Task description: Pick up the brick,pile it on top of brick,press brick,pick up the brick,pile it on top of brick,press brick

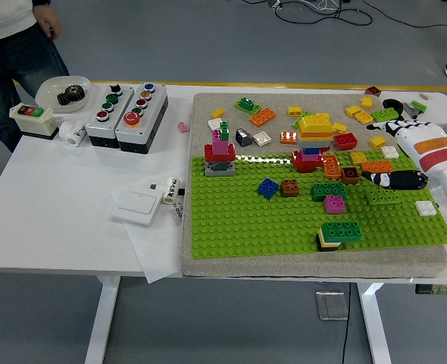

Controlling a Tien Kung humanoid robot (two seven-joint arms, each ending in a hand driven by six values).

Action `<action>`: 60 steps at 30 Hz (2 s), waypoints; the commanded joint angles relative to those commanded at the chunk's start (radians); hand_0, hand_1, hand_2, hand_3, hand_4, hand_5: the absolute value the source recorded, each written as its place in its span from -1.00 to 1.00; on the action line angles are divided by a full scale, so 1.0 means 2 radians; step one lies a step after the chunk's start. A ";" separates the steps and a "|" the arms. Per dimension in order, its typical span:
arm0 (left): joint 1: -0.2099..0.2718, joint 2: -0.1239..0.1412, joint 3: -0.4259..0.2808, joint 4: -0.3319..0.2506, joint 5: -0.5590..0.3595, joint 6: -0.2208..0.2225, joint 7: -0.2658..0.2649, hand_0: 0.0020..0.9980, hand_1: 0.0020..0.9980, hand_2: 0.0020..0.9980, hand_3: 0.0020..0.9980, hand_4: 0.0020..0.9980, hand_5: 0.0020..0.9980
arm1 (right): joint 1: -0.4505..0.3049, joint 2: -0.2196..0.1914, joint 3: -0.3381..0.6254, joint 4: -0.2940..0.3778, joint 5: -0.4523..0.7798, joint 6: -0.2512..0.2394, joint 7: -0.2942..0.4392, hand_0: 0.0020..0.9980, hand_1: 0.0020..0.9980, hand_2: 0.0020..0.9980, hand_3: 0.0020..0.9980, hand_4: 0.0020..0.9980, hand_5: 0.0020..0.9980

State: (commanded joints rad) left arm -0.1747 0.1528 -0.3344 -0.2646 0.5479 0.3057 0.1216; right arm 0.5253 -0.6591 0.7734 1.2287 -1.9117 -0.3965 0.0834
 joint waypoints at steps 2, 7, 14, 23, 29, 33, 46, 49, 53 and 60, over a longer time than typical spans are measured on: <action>0.000 0.000 -0.001 0.000 0.002 0.000 0.001 0.55 0.58 0.54 0.25 0.37 0.28 | 0.004 -0.006 0.000 -0.016 0.002 0.007 0.012 0.48 0.46 0.59 0.65 0.70 -0.16; -0.001 0.000 -0.003 -0.001 0.006 -0.001 0.002 0.56 0.58 0.54 0.25 0.37 0.28 | 0.015 -0.015 -0.010 -0.053 0.008 0.010 0.042 0.36 0.40 0.50 0.46 0.68 -0.15; -0.002 0.000 -0.002 -0.001 0.006 -0.002 0.002 0.56 0.58 0.53 0.25 0.37 0.28 | 0.041 -0.019 -0.051 -0.129 0.016 0.007 0.101 0.22 0.28 0.43 0.32 0.68 -0.18; -0.004 -0.001 0.000 -0.001 0.000 -0.002 0.000 0.57 0.59 0.53 0.25 0.37 0.28 | 0.030 -0.019 -0.055 -0.160 -0.003 0.023 0.121 0.16 0.21 0.35 0.29 0.68 -0.24; -0.005 -0.001 0.001 -0.002 0.000 -0.002 0.000 0.56 0.58 0.53 0.25 0.37 0.29 | 0.013 -0.030 -0.042 -0.129 -0.028 0.029 0.124 0.10 0.19 0.32 0.27 0.68 -0.24; -0.006 -0.001 0.001 -0.001 0.001 -0.002 0.000 0.56 0.58 0.53 0.25 0.37 0.29 | 0.012 -0.033 -0.046 -0.117 -0.028 0.032 0.129 0.10 0.19 0.32 0.27 0.68 -0.24; -0.006 -0.001 -0.001 -0.002 0.006 -0.003 0.001 0.57 0.58 0.53 0.24 0.37 0.28 | 0.023 -0.019 -0.047 -0.099 -0.023 0.021 0.111 0.08 0.17 0.28 0.25 0.64 -0.31; -0.006 -0.001 -0.002 -0.002 0.007 -0.004 0.002 0.57 0.58 0.53 0.24 0.37 0.28 | 0.027 -0.017 -0.049 -0.100 -0.022 0.025 0.112 0.08 0.17 0.28 0.25 0.64 -0.31; -0.006 -0.001 -0.001 -0.002 0.005 -0.003 0.001 0.57 0.58 0.53 0.24 0.37 0.28 | 0.028 -0.016 -0.048 -0.098 -0.022 0.028 0.113 0.08 0.16 0.27 0.25 0.63 -0.32; -0.006 -0.001 -0.002 -0.003 0.007 -0.004 0.002 0.57 0.59 0.53 0.24 0.37 0.28 | 0.029 -0.013 -0.044 -0.095 -0.017 0.029 0.113 0.06 0.16 0.26 0.25 0.63 -0.33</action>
State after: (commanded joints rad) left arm -0.1876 0.1504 -0.3378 -0.2697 0.5624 0.2982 0.1257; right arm 0.5842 -0.6854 0.6846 1.0378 -1.9456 -0.3376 0.3100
